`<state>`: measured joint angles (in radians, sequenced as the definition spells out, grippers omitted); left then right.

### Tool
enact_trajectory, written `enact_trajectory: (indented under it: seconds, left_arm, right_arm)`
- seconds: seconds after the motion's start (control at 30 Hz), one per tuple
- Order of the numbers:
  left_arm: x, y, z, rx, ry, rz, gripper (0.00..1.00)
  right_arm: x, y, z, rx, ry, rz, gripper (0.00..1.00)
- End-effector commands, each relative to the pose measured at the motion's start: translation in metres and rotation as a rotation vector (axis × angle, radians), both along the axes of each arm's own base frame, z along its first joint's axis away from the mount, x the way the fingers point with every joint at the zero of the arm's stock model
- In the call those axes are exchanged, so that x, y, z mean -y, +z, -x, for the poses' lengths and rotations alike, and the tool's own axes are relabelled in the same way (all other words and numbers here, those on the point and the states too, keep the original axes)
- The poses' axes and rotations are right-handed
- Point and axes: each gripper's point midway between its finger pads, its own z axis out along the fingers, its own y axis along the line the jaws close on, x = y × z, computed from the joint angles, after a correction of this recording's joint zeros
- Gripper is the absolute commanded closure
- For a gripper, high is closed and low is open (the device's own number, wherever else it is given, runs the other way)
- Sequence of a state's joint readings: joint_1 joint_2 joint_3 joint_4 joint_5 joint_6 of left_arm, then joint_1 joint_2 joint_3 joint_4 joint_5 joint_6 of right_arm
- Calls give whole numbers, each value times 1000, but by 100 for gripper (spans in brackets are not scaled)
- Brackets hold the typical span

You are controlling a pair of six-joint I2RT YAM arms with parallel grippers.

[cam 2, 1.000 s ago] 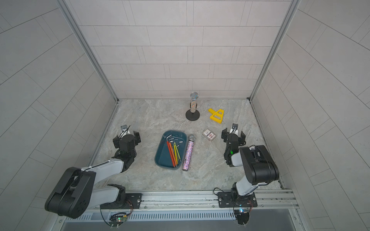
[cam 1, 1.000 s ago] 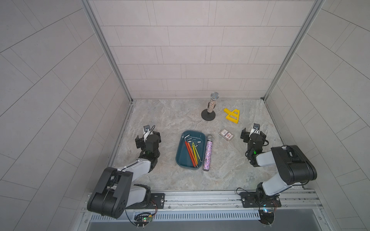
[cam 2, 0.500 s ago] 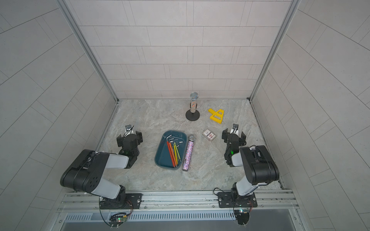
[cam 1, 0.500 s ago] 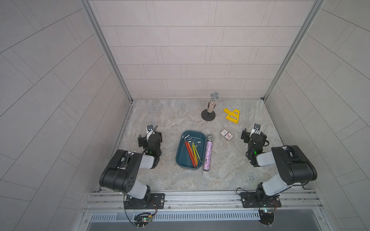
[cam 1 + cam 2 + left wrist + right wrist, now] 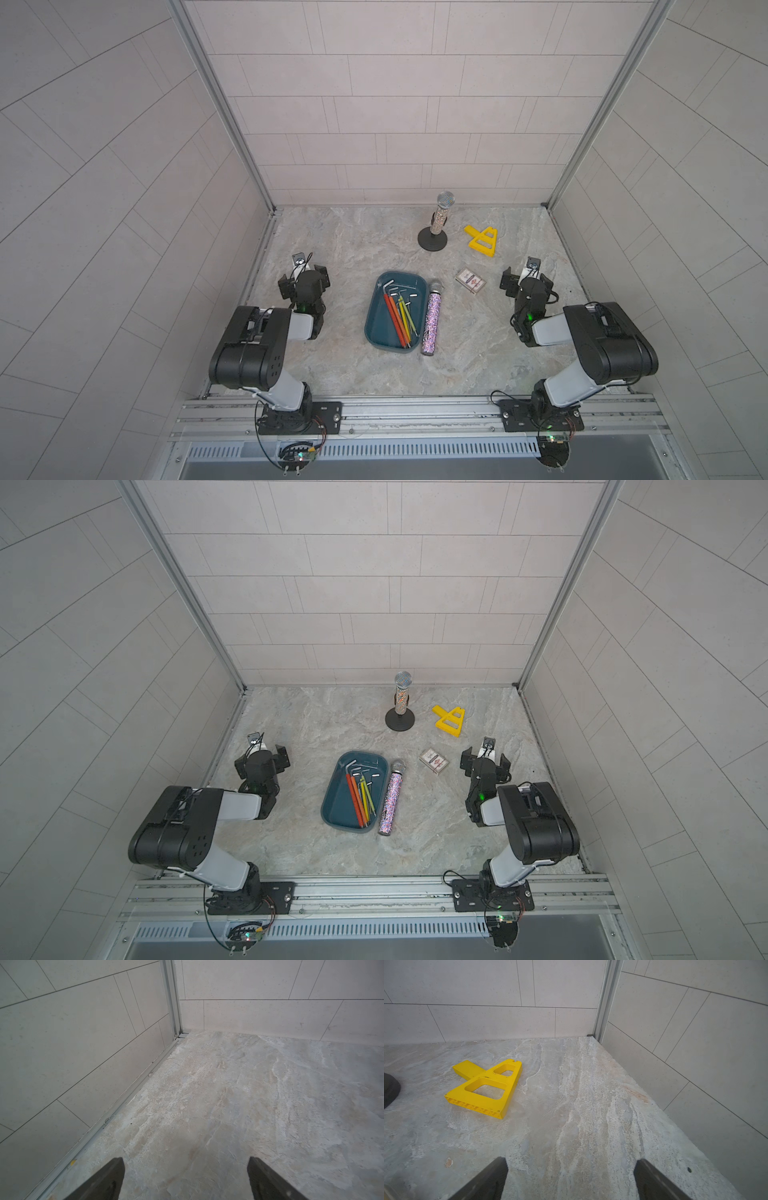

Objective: Put the hex key on the desktop into the storage box
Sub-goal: Reset both arms

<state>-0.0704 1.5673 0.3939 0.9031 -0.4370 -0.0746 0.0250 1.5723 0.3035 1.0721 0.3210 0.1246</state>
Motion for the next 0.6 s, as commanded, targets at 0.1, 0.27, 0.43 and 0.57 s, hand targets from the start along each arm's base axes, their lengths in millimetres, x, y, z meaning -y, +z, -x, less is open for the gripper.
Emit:
enact_trajectory:
  seconds: [0.1,0.27,0.43,0.57]
  left_arm:
    - [3,-3,3,0,-15,19,0]
    - [3,-3,3,1,-15,20,0]
    - [3,-2,3,3,-14,20,0]
    - [3,-2,3,3,-15,19,0]
  right_arm:
    - [3,1,1,2,-13,-7,0]
    - [2,1,1,3,-13,-6,0]
    - [3,1,1,2,-13,-6,0]
    - [2,1,1,2,-12,-6,0]
